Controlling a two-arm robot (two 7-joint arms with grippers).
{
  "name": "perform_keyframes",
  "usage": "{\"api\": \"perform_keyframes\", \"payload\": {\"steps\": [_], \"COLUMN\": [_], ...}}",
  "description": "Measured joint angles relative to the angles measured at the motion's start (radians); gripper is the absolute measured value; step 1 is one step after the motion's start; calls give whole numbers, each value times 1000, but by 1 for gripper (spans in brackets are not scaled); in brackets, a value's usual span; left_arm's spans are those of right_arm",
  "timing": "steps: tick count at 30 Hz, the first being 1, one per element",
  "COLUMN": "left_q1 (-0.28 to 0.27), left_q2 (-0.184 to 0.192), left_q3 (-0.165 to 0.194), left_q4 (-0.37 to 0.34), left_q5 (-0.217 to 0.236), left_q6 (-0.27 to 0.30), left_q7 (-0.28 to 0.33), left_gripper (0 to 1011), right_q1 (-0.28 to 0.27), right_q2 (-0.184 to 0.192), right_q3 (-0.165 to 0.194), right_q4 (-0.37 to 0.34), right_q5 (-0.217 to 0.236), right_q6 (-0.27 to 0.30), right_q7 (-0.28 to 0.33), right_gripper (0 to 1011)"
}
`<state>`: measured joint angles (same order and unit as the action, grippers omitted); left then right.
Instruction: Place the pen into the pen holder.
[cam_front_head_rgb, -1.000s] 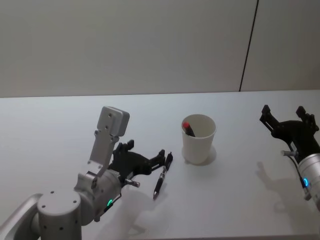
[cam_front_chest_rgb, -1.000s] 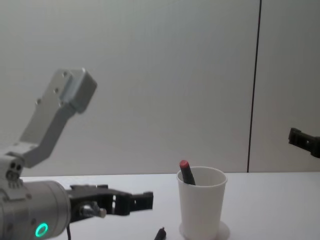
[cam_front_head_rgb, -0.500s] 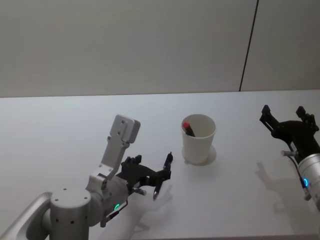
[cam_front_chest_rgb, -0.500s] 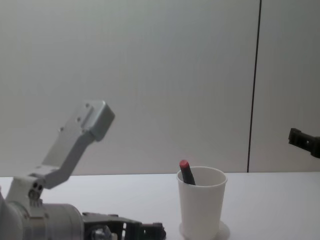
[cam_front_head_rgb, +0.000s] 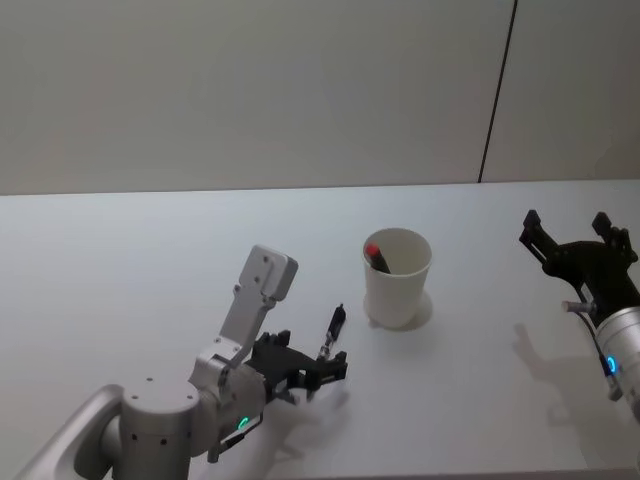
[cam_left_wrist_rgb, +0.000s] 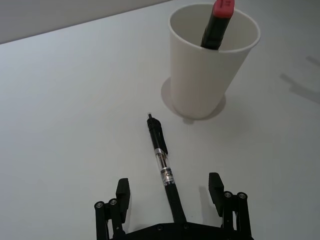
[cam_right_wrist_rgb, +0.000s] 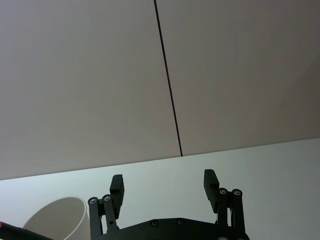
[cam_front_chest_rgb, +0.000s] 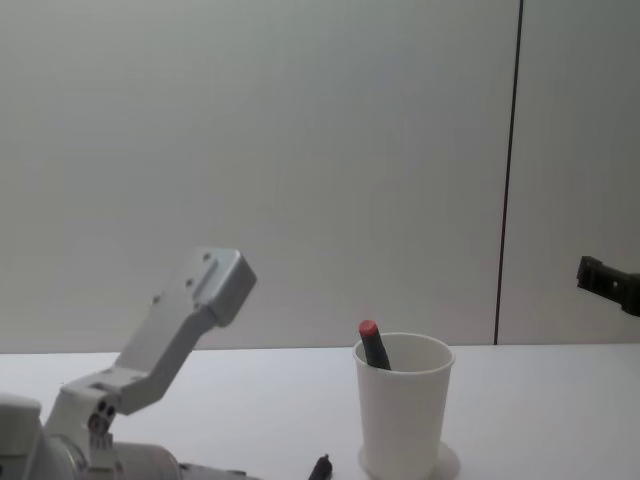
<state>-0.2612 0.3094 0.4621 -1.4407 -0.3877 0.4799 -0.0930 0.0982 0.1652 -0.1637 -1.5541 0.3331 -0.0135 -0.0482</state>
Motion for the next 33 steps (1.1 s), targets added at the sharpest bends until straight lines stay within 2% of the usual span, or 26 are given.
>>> {"api": "perform_keyframes", "payload": {"steps": [12, 18, 19, 20, 21, 24, 26, 28, 31, 33], "left_q1": [-18, -26, -28, -29, -30, -35, -38, -41, -45, -47], "left_q2": [-19, -27, -28, -29, -30, -34, -37, -39, -42, -43], "left_q3": [10, 11, 11, 11, 10, 10, 9, 8, 7, 7], "left_q4": [55, 78, 81, 84, 87, 98, 105, 111, 117, 121], "left_q5": [36, 44, 45, 46, 47, 50, 51, 52, 54, 54], "left_q6": [17, 17, 16, 16, 16, 15, 15, 16, 18, 20], "left_q7": [-14, -22, -23, -24, -25, -28, -30, -32, -35, -36], "left_gripper": [977, 856, 798, 798, 743, 687, 609, 592, 494, 479], "right_q1": [0, 0, 0, 0, 0, 0, 0, 0, 0, 0], "right_q2": [0, 0, 0, 0, 0, 0, 0, 0, 0, 0], "right_q3": [0, 0, 0, 0, 0, 0, 0, 0, 0, 0], "right_q4": [0, 0, 0, 0, 0, 0, 0, 0, 0, 0], "right_q5": [0, 0, 0, 0, 0, 0, 0, 0, 0, 0], "right_q6": [0, 0, 0, 0, 0, 0, 0, 0, 0, 0], "right_q7": [0, 0, 0, 0, 0, 0, 0, 0, 0, 0], "right_gripper": [1001, 1001, 1001, 1001, 1002, 1001, 1001, 1001, 1001, 1001]}}
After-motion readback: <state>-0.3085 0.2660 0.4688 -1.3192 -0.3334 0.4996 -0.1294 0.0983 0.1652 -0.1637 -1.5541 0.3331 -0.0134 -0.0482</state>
